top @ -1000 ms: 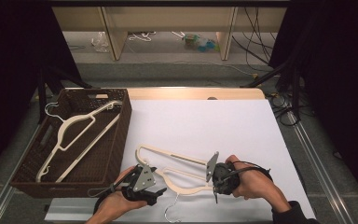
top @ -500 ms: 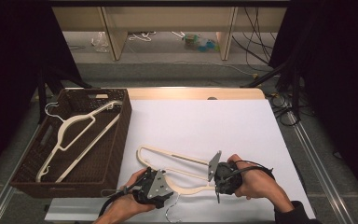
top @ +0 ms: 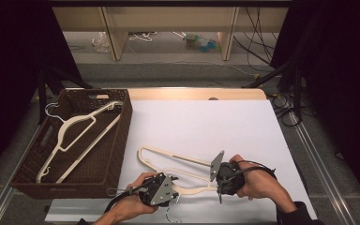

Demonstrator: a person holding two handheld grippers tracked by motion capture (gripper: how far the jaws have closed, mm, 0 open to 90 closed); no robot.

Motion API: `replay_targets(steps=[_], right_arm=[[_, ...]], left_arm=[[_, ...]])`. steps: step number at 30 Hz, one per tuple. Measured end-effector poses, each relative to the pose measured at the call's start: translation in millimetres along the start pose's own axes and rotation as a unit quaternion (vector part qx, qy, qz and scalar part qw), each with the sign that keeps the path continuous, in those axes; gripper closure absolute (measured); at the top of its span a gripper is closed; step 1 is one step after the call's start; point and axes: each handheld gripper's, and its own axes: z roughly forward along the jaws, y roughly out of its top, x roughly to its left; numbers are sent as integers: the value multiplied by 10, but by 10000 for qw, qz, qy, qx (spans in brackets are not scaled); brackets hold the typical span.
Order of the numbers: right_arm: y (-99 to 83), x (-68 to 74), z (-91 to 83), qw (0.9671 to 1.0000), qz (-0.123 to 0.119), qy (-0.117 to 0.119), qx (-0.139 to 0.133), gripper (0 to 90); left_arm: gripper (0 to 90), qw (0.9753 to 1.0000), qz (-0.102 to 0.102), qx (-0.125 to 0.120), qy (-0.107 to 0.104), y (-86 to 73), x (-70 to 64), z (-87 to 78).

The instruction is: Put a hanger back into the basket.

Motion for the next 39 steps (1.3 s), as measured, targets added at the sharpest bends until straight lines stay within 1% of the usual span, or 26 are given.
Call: replay_targets(steps=[2,4,6,7,9,11,12,15,16,17,18,19,21,23,24,25,26,28,29,30,33,34,36,37,38,39], right_arm=[[-7,0,4,10000,12,10,-21,798],[-15,2,2,10000,44,15,-20,798],[-19,-2,0,10000,18,37,-54,798],[-21,-3,-3,10000,13,47,-60,798],[-35,-8,-7,9999,18,86,-75,798],[-45,-11,-7,9999,16,99,-108,798],[-49,-17,-9,9999,-31,93,-121,798],[-78,-30,-19,9997,43,154,-187,799],[-86,-36,-23,9997,42,117,-221,803],[-93,-44,-33,9996,34,148,-252,829],[-99,-49,-47,9993,59,129,-340,821],[-108,-62,-67,9990,120,152,-411,806],[-131,-77,-110,9985,217,74,-491,780],[-150,-96,-176,9971,349,-96,-668,736],[-161,-98,-217,9962,424,-144,-744,704],[-169,-91,-259,9954,481,-151,-815,658],[-172,-87,-308,9940,528,-268,-922,609],[-175,-87,-412,9884,677,-573,-1232,559],[-182,-94,-462,9863,691,-654,-1349,524],[-190,-96,-507,9832,766,-785,-1456,486],[-229,-100,-631,9732,950,-1082,-1792,447],[-243,-96,-673,9701,1021,-1108,-1905,438],[-266,-100,-734,9633,1092,-1294,-2083,424],[-276,-93,-763,9613,1148,-1295,-2142,420],[-288,-102,-783,9586,1148,-1372,-2216,421],[-297,-100,-804,9562,1212,-1370,-2285,420]], left_arm=[[555,9998,151,4,-98,22,14,-9],[587,9995,290,-43,-94,36,23,-30],[619,9985,535,-47,-114,65,34,-50],[634,9980,612,-39,-174,77,36,-60],[657,9968,774,-57,-190,94,41,-79],[673,9961,856,-79,-217,113,45,-94],[682,9958,879,-111,-216,123,51,-101],[703,9954,902,-139,-295,166,72,-139],[715,9946,998,-132,-251,192,84,-157],[730,9940,1043,-148,-278,210,92,-167],[737,9938,1061,-185,-271,226,100,-176],[746,9939,1043,-193,-294,235,108,-181],[751,9936,1083,-164,-278,253,119,-190],[760,9938,1066,-221,-214,277,141,-203],[764,9944,999,-280,-194,289,156,-209],[769,9953,917,-236,-208,301,172,-226],[773,9959,840,-279,-184,321,189,-235],[779,9947,931,-405,-157,377,255,-246],[785,9952,879,-393,-152,395,272,-253],[789,9961,765,-404,-155,409,286,-254],[802,9970,679,-362,-127,456,344,-261],[807,9976,576,-356,-116,464,362,-265],[817,9981,482,-361,-89,484,415,-272],[824,9982,427,-421,-80,493,451,-275],[831,9983,377,-445,-62,501,482,-285],[840,9992,170,-369,14,498,496,-308]])
